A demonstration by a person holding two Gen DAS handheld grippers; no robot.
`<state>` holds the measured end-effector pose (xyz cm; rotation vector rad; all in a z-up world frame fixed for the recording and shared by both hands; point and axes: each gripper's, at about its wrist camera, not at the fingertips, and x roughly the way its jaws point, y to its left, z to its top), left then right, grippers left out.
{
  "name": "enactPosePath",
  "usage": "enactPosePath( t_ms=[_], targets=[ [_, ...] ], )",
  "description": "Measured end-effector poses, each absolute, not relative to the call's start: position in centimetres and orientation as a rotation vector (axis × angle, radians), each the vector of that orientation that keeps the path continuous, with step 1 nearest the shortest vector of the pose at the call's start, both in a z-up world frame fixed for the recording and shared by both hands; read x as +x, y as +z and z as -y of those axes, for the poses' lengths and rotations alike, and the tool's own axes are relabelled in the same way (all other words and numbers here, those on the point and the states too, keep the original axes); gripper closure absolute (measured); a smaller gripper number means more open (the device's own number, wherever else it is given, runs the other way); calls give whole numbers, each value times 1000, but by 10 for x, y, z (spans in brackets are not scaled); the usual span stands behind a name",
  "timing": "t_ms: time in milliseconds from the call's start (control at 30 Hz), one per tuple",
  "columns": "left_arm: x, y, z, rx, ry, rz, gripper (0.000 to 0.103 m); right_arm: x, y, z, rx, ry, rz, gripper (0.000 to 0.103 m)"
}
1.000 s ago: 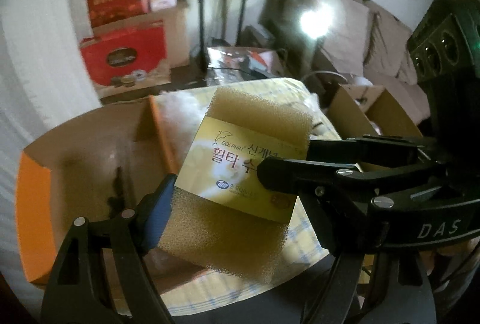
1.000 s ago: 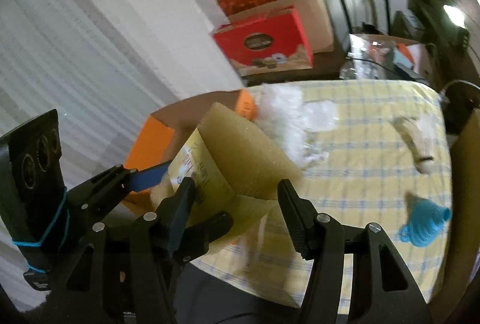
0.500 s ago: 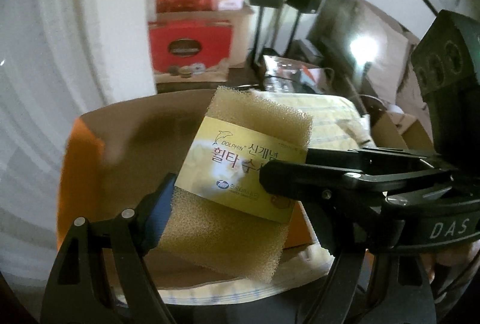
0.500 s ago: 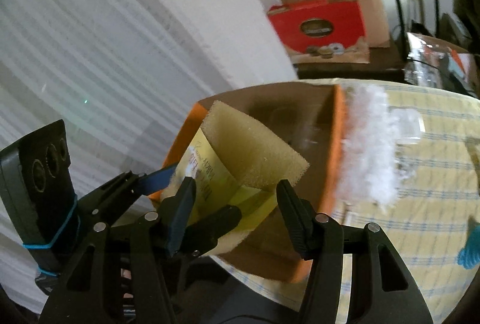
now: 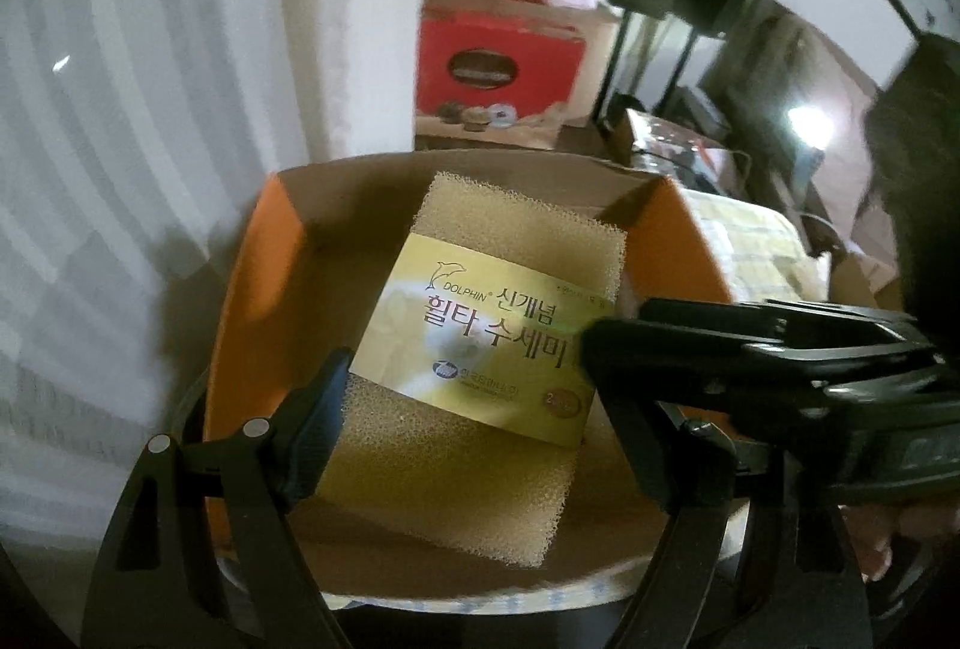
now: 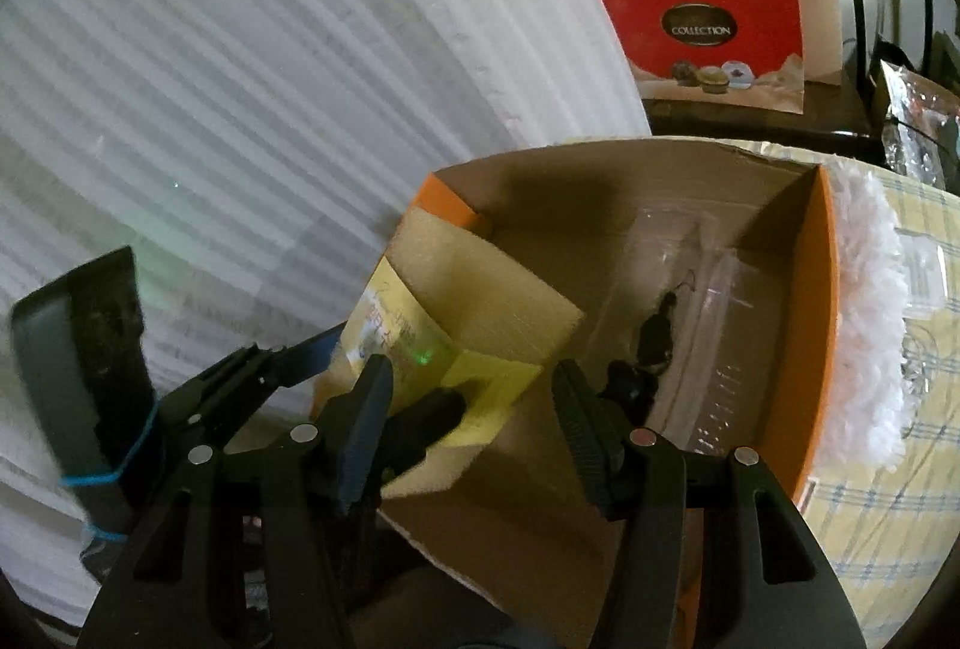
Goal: Organize objects
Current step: 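Lower the sponge into the orange box and open the left gripper, then move the left gripper back over the table toward the shuttlecock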
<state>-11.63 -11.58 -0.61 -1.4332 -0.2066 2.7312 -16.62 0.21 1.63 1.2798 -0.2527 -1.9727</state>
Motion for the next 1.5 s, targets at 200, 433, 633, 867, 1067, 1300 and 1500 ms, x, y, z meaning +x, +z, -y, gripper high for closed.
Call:
enactPosePath(
  t_ms=[200,433,633,867,1067,1300,1500],
  targets=[
    [-137,-31,134,-1527,2743,235,24,-170,11,-8,1278,-2007,258,45],
    [-156,-55,143,-1628,2743,264,24,-171,1,-13,1294,-2027,217,45],
    [-164,-71,149,-1684,2733,317,23,-164,3,-20,1278,-2045,182,45],
    [-165,-76,146,-1725,2719,349,19,-156,10,-32,1258,-2070,170,45],
    [-157,-62,145,-1682,2758,381,11,-150,17,-49,1241,-2106,174,45],
    [-140,-31,122,-1530,2774,325,11,-138,29,-86,1219,-2199,163,45],
    [-130,-13,88,-1440,2714,285,11,-127,35,-121,1219,-2296,147,44]
  ],
)
